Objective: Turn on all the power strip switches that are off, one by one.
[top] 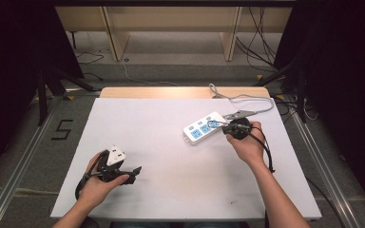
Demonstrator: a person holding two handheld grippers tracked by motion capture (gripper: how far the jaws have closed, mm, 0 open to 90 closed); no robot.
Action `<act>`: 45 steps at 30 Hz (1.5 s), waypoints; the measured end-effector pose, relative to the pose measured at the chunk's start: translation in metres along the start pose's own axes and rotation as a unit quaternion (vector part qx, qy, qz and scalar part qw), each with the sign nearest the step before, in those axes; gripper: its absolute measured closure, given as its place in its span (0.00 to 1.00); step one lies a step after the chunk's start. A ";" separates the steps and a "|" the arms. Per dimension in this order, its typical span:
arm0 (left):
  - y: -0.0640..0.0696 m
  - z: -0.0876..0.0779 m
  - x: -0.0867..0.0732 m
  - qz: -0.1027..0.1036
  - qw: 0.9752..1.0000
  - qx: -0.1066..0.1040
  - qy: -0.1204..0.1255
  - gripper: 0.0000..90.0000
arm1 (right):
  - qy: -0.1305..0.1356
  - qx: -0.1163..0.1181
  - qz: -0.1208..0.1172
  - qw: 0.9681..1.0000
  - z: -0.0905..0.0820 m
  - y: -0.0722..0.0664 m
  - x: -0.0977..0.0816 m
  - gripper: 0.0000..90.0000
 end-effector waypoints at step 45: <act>0.000 0.000 0.000 -0.001 1.000 -0.001 0.001 0.20 | -0.041 -0.003 0.014 0.999 0.063 0.016 0.038 1.00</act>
Point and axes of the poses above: each handheld gripper's, and its own axes: z roughly forward along the jaws, x roughly out of its top, y roughly to its right, the point moved 3 cm from there along z, roughly forward along the jaws, and after that the axes turned 4 degrees about y, right-handed, at the moved point
